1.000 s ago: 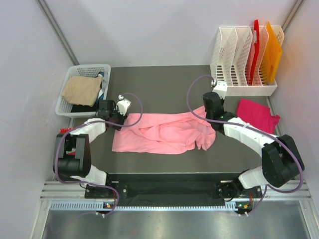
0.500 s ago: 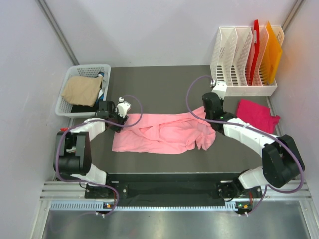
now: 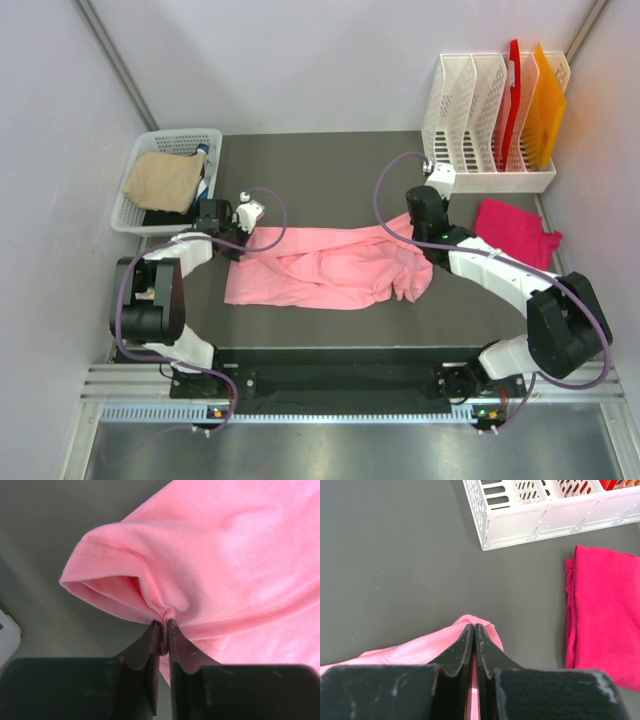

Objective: Fold and stack the t-shirts
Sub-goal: Flatten out the tshirt

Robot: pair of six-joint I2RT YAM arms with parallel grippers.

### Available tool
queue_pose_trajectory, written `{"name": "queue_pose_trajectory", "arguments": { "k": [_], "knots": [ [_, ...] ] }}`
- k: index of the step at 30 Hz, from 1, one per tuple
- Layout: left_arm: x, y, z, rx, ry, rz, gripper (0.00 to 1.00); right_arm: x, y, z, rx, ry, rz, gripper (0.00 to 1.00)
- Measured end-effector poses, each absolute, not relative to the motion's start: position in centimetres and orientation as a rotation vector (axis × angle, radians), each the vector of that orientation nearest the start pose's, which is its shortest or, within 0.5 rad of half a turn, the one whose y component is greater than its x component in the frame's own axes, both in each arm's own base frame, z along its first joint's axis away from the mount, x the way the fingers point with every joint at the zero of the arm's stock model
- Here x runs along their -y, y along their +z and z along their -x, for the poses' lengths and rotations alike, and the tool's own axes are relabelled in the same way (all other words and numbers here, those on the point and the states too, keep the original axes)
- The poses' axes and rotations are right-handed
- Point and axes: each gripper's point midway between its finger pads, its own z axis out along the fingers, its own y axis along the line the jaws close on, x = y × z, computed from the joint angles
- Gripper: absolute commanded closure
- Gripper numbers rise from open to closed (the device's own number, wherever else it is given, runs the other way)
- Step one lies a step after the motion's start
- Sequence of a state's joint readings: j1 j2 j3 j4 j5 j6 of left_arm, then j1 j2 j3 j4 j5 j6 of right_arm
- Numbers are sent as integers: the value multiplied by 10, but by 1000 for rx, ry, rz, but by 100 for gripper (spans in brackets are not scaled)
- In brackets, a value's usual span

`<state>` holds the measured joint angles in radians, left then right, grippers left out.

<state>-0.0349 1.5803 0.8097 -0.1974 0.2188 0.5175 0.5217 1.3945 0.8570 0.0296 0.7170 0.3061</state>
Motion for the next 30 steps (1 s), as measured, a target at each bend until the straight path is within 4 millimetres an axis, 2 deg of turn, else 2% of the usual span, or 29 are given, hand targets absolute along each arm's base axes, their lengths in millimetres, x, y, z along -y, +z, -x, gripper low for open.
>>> {"name": "queue_pose_trajectory", "arguments": {
  "k": [1, 2, 7, 10, 12, 19, 22, 27, 30],
  "knots": [
    [30, 24, -351, -2386, -81, -766, 98, -99, 160, -385, -1940, -204, -213, 100],
    [30, 24, -351, -2387, -80, -765, 100, -99, 160, -385, -1940, -204, -213, 100],
    [28, 28, -350, -2388, -62, -761, 100, -102, 164, -383, -1934, -198, -208, 100],
    [24, 43, -346, -2375, -35, -751, 100, -106, 174, -377, -1915, -185, -199, 100],
    [23, 64, -345, -2339, -15, -742, 100, -108, 185, -373, -1894, -173, -196, 100],
    [23, 176, -349, -2081, 69, -690, 94, -115, 228, -345, -1812, -129, -191, 100],
    [24, 201, -340, -2022, 77, -677, 91, -114, 243, -332, -1784, -114, -193, 100],
    [24, 216, -321, -1986, 82, -665, 91, -107, 262, -317, -1745, -97, -215, 100],
    [24, 205, -313, -1999, 76, -668, 89, -101, 266, -314, -1736, -104, -229, 100]
  ]
}}
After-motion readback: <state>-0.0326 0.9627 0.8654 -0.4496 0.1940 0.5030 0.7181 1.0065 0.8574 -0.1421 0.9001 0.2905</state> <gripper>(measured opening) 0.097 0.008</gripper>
